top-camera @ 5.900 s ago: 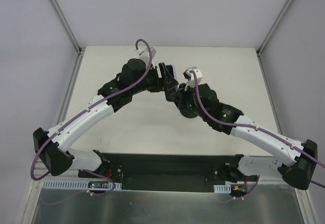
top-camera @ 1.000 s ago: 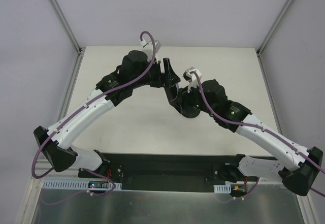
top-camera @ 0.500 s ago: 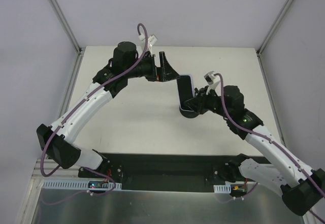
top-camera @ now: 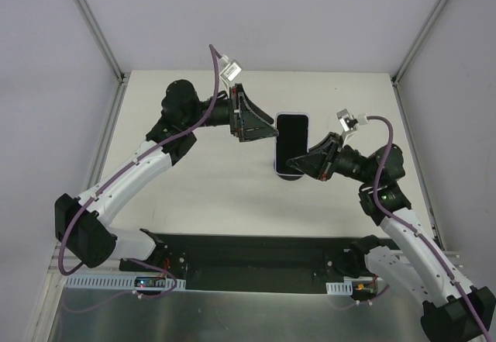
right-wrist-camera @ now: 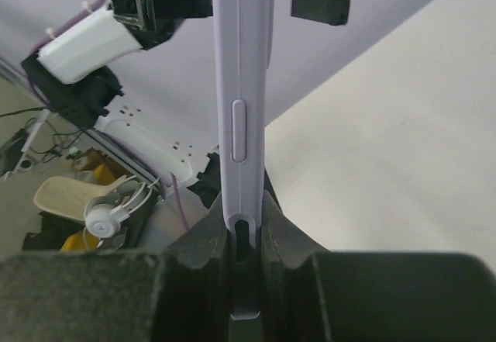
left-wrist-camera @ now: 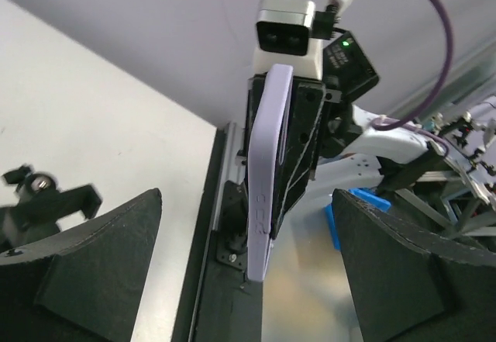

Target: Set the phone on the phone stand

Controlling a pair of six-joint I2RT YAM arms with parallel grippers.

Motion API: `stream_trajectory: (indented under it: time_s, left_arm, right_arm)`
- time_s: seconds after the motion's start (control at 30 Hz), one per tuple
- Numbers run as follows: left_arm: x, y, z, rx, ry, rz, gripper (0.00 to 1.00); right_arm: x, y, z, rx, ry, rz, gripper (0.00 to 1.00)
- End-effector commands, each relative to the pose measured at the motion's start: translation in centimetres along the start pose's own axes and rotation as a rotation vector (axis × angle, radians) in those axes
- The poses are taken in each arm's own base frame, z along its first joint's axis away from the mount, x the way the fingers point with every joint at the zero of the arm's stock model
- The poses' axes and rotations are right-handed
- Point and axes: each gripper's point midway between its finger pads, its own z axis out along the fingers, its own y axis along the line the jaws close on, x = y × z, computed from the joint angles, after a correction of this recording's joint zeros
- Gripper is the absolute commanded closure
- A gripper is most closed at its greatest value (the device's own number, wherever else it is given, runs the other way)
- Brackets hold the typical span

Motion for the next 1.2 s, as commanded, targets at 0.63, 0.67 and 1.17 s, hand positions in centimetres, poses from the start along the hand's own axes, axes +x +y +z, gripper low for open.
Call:
stream_trajectory:
  time_s: [0.63,0.67,1.17]
  left_arm:
    - [-1.6,-7.7,5.0,0.344,0.065,0.075,0.65]
    - [-1.5,-7.6,5.1,0.344,0.07,0.072,0.67]
    - [-3.7,-2.6,1.6,-0.216,-0.091,0.313,1.0]
  right_arm:
    - [-2.5,4.2,-0.1,-0.187,-0.075,-0.121,0.99]
    - [-2.5,4.1,-0.1,-0.184,-0.074,-0.117,0.99]
    - [0.3,-2.3,-2.5,0.264,0.043,-0.102,0.04]
